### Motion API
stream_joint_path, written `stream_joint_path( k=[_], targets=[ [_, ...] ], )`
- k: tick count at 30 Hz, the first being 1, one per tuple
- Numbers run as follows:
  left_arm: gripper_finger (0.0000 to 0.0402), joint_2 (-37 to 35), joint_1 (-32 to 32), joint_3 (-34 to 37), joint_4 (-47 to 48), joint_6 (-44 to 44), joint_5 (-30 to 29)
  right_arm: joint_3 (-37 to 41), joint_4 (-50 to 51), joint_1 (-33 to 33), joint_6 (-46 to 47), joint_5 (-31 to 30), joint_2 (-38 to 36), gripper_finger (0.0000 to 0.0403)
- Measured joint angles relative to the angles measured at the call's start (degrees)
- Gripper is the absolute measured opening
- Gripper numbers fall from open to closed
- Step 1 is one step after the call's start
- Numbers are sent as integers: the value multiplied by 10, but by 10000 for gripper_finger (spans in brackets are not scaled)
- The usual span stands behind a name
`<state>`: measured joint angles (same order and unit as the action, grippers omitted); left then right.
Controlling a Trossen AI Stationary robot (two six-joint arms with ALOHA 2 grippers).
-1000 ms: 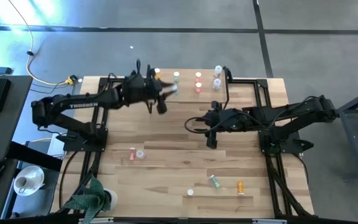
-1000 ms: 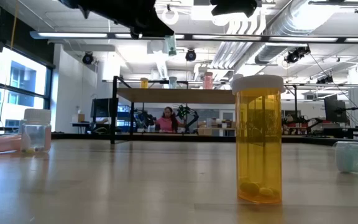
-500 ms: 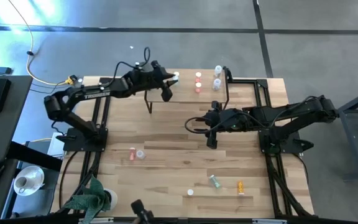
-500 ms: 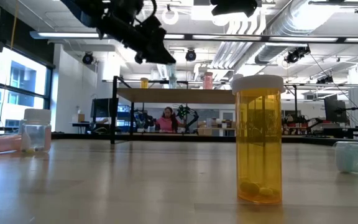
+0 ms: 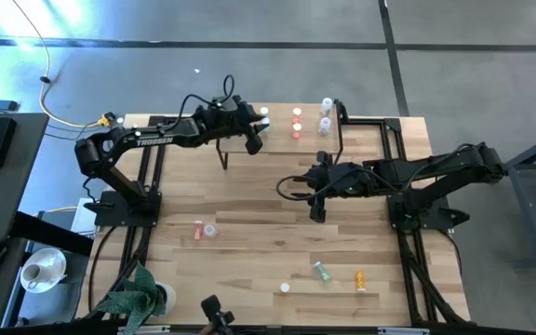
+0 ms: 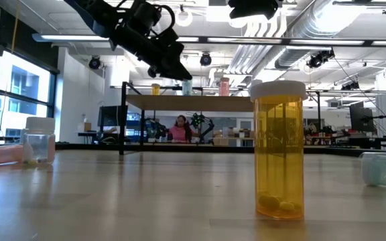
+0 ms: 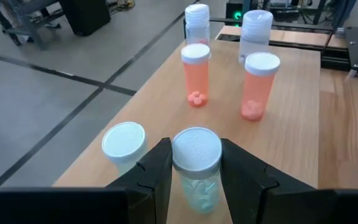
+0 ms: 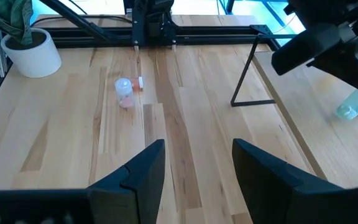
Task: Pick and place medicine bottles onto shelf by color
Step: Put the top blue pill bottle on the shelf, then put the left orange pill bottle on the shelf
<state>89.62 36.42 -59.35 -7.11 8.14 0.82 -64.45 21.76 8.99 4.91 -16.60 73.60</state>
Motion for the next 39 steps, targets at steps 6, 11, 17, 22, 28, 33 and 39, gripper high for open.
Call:
stream_joint_path(
  k=[6, 11, 17, 22, 28, 33, 39],
  targets=[
    [105, 0, 0, 2, 20, -4, -7, 0, 0, 0, 1, 0, 0, 179],
    [105, -1, -1, 4, 18, 0, -20, 0, 0, 0, 2, 0, 0, 179],
    [116, -1, -1, 4, 19, 4, -21, 0, 0, 0, 1, 0, 0, 179],
    [128, -1, -1, 5, 14, -9, -21, 0, 0, 0, 1, 0, 0, 179],
    [139, 0, -1, 5, 13, -10, -20, 0, 0, 0, 1, 0, 0, 179],
    [157, 0, -1, 6, 1, -15, -19, 0, 0, 0, 1, 0, 0, 179],
    [190, 0, -1, 6, -2, -21, -19, 0, 0, 0, 2, 0, 0, 179]
  ],
)
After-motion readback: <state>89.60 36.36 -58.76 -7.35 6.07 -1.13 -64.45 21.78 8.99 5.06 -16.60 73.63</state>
